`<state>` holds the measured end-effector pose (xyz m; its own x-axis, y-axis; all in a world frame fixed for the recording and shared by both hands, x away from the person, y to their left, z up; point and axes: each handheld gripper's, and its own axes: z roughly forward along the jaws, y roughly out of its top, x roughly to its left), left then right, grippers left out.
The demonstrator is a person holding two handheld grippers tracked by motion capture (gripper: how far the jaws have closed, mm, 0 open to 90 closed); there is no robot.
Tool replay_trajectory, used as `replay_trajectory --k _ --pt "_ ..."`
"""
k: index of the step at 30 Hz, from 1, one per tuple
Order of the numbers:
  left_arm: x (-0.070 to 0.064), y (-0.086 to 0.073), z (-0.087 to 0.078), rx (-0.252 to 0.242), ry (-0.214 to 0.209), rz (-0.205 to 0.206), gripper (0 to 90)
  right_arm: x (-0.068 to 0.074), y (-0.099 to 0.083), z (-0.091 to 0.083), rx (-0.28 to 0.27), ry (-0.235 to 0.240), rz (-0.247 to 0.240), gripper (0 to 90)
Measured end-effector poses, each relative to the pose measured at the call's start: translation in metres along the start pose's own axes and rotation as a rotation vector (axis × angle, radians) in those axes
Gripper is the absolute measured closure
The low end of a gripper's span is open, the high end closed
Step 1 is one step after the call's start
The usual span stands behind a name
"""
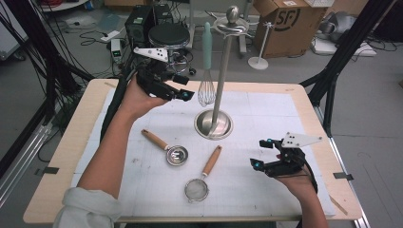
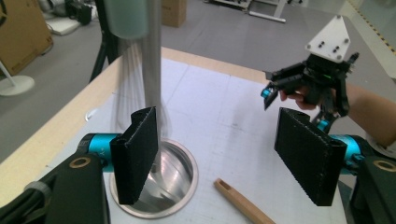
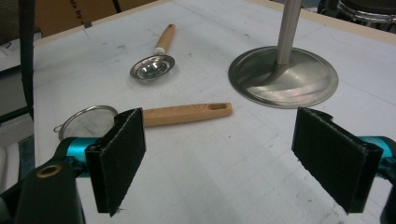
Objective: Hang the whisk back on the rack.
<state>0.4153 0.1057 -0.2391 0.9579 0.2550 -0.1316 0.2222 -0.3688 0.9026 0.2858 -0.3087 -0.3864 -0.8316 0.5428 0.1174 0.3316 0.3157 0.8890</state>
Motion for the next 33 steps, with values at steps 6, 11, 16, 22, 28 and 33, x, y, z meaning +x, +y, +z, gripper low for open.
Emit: replay_trajectory --k 6,11,16,22,28,33 --pt "-0.004 -0.012 0.0 0.001 -0.024 -0.008 25.8 0.0 0.0 0.0 -0.003 0.0 -0.007 16.7" --pt "-0.007 -0.025 -0.004 -0.022 -0.02 -0.015 22.5 0.0 0.0 0.001 0.002 -0.001 -0.005 16.7" --pt "-0.01 -0.034 -0.008 -0.03 -0.012 -0.02 19.6 0.0 0.0 0.002 0.006 0.002 -0.006 16.6" --pt "-0.012 -0.053 -0.012 -0.053 0.043 -0.042 14.8 0.0 0.0 0.002 0.004 0.003 -0.007 16.7" --pt "-0.014 -0.076 -0.008 -0.051 0.067 -0.07 11.3 0.001 0.0 0.003 0.01 0.002 -0.004 16.7" --pt "-0.019 -0.087 -0.004 -0.046 0.084 -0.071 11.0 0.0 0.0 0.003 0.007 -0.001 -0.008 16.7"
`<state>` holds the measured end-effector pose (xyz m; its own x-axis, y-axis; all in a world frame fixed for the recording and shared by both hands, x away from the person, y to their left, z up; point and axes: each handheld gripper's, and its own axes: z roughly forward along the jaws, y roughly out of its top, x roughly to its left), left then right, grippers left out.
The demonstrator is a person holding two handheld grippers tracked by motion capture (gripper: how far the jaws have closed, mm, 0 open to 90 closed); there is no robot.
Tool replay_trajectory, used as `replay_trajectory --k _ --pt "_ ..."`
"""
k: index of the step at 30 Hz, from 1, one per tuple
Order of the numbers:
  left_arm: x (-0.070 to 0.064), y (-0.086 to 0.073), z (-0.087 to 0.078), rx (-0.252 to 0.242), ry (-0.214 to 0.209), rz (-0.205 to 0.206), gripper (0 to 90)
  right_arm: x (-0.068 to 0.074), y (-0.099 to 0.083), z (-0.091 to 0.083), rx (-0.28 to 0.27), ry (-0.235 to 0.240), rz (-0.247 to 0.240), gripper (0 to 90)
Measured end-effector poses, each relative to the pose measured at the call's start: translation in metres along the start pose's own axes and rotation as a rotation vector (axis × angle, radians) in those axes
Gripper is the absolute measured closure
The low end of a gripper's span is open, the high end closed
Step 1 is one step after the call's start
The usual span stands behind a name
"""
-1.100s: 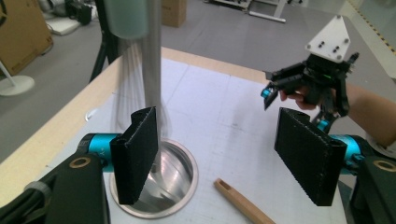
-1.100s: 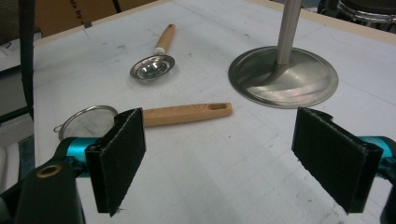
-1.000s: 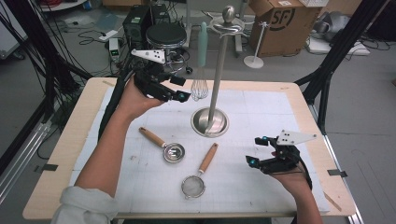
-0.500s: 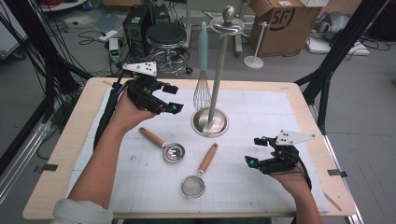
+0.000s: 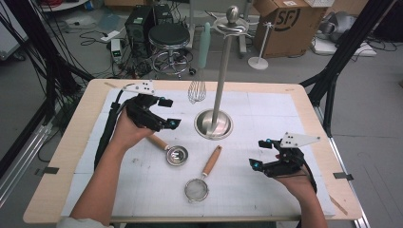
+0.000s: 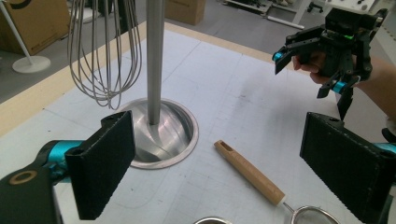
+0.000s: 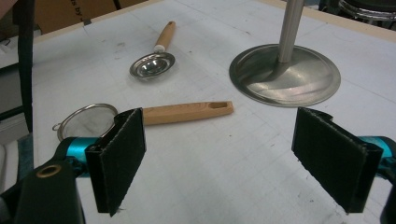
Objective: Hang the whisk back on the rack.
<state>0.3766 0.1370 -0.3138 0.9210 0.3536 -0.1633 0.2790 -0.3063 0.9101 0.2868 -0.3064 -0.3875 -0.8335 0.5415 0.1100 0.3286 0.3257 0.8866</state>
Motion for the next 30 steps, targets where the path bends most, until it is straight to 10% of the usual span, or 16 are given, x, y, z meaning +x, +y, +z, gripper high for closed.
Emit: replay_trajectory --k 19,30 --pt "-0.022 -0.06 -0.003 -0.028 0.04 -0.023 9.5 0.0 0.0 0.0 0.005 0.0 0.001 16.7" --pt "-0.026 -0.07 0.006 -0.02 0.031 -0.031 9.0 -0.001 0.0 0.001 0.008 -0.009 0.003 16.7"
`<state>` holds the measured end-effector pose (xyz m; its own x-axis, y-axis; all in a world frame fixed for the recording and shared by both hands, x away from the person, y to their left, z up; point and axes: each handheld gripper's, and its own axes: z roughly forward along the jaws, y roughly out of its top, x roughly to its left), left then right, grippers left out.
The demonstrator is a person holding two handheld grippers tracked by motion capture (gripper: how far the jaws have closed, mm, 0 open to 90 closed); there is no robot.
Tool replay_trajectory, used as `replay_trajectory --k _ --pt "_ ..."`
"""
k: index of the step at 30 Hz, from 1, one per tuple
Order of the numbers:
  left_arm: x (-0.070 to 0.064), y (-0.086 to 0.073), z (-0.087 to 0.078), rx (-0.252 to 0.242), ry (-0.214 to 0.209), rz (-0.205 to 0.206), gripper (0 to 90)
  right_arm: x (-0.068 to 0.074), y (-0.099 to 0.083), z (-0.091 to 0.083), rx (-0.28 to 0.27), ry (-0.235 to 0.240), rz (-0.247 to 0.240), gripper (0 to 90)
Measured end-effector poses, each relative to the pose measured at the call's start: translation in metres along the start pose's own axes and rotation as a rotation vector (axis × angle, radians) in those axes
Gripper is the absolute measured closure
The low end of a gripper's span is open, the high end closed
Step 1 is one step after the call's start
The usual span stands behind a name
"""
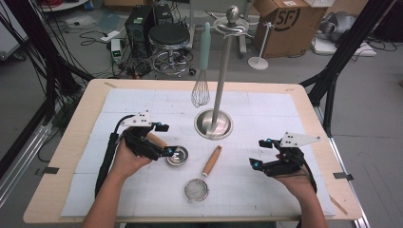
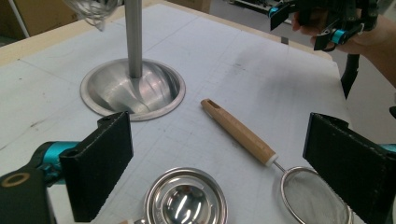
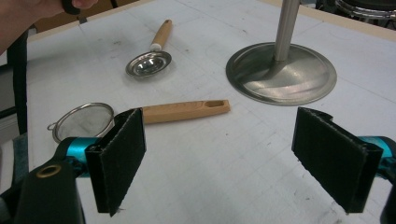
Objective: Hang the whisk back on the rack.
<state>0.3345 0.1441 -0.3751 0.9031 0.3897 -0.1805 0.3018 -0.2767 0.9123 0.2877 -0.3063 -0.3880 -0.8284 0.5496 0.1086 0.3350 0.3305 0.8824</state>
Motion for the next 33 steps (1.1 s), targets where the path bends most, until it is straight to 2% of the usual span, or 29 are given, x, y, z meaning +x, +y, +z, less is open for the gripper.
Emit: replay_trajectory --k 5,7,8,12,15,21,33 --pt "0.0002 0.0 0.0029 -0.01 -0.014 -0.02 9.0 0.0007 -0.0001 0.0019 0.009 0.002 -0.004 16.7" --pt "0.0001 0.0008 0.0023 -0.041 -0.037 -0.039 9.0 0.0008 -0.0002 0.0024 0.011 0.003 -0.002 16.7" --pt "0.0001 0.0015 0.0016 -0.049 -0.034 -0.041 9.1 0.0008 -0.0003 0.0026 0.012 0.003 -0.003 16.7" --pt "-0.0015 0.0035 0.0024 -0.032 -0.003 -0.027 9.1 0.0005 -0.0004 0.0036 0.012 0.003 -0.009 16.7" --pt "-0.0028 0.0035 0.0057 0.005 0.011 -0.009 9.0 0.0002 -0.0003 0.0033 0.013 0.003 -0.004 16.7" --pt "-0.0043 0.0034 0.0086 0.02 0.006 0.002 9.0 -0.0011 0.0 0.0022 0.003 -0.003 0.003 16.7" --pt "-0.0054 0.0043 0.0063 0.017 -0.002 0.009 9.0 -0.0032 -0.0007 0.0023 0.006 -0.006 0.009 16.6"
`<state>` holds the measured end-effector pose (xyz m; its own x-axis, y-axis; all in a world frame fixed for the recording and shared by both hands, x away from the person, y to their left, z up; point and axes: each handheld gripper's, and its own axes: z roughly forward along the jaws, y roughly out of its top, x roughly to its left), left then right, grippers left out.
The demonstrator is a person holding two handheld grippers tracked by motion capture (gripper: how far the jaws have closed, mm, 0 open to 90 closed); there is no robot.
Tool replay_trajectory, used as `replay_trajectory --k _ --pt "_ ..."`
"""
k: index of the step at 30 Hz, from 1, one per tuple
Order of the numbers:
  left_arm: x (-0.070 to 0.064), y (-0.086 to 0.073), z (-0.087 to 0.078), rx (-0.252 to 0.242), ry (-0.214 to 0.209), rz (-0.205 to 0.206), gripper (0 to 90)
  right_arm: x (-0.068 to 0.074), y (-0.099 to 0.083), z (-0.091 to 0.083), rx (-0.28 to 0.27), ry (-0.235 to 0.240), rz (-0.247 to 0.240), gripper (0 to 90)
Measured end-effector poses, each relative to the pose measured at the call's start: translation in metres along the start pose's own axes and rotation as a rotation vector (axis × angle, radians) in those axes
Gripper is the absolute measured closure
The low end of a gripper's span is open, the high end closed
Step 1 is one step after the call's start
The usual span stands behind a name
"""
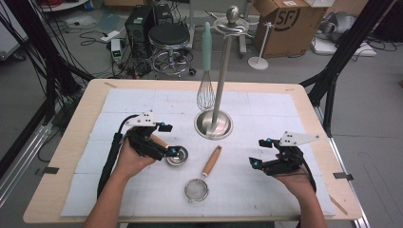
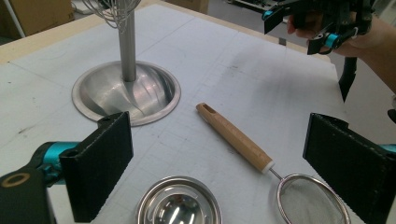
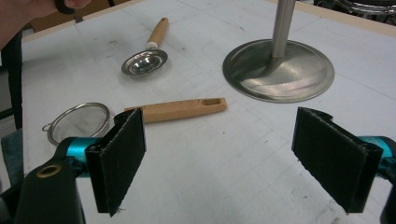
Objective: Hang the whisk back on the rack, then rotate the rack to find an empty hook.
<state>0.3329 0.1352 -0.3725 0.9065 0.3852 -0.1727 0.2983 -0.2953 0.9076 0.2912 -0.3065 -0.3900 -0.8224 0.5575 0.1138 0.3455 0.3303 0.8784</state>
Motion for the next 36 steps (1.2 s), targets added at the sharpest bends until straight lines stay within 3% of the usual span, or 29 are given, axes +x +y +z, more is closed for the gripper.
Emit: replay_trajectory --k 24,30,34,36 --pt "-0.001 0.0 0.001 0.033 0.012 0.006 6.6 0.003 0.007 0.001 -0.017 -0.002 -0.011 16.7" --pt "-0.002 -0.001 0.0 0.047 0.017 0.008 5.9 0.004 0.026 0.006 -0.011 0.01 -0.036 20.2" --pt "-0.001 -0.001 0.0 0.047 0.028 0.0 2.9 0.002 0.047 0.006 -0.014 0.021 -0.05 27.2" --pt "-0.001 -0.001 0.0 0.043 0.032 -0.002 2.9 0.0 0.058 0.004 -0.025 0.026 -0.062 35.0"
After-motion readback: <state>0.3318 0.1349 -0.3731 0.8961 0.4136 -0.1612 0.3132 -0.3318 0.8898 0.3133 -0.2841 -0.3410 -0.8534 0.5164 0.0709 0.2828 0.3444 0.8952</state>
